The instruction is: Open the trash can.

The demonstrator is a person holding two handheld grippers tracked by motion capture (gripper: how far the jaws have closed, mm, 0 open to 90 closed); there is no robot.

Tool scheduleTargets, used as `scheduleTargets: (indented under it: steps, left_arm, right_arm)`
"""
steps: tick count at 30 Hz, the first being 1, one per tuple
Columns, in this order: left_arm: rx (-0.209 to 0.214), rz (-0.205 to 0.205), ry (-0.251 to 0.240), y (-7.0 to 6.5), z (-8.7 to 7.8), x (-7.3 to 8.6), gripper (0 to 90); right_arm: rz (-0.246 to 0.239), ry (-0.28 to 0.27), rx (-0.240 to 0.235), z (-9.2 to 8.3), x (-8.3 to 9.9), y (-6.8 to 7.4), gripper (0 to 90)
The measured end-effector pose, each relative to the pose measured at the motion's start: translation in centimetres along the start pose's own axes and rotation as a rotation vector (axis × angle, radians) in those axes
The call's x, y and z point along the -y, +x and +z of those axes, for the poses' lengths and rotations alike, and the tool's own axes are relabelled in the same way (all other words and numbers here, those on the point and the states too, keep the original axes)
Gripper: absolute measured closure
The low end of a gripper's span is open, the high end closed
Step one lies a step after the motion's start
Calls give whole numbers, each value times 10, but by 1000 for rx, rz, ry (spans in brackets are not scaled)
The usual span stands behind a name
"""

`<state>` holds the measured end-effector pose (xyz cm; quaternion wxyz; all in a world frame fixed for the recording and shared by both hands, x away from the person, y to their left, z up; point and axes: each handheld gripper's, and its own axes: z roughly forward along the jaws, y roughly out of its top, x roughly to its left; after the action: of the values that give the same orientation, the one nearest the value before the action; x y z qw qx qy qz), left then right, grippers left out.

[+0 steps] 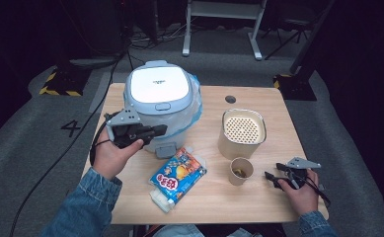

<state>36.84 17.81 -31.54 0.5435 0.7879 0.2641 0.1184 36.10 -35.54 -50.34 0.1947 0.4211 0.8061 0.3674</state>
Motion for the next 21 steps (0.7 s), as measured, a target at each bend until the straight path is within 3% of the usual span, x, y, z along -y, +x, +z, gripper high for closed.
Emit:
scheduleTargets:
  steps: [3, 7, 16, 21]
  left_arm:
    - [-22, 0, -41, 2, -2, -10, 900]
    - [-100, -18, -86, 11, -1, -21, 900]
    - [-211, -15, -48, 22, 12, -26, 900]
    - [-226, -28, -44, 23, 13, -27, 900]
  right_arm:
    - [0, 0, 0, 0, 0, 0, 336]
    - [-1, 0, 0, 0, 0, 0, 336]
    - [-1, 1, 1, 0, 0, 0, 336]
    - [-1, 0, 0, 0, 0, 0, 336]
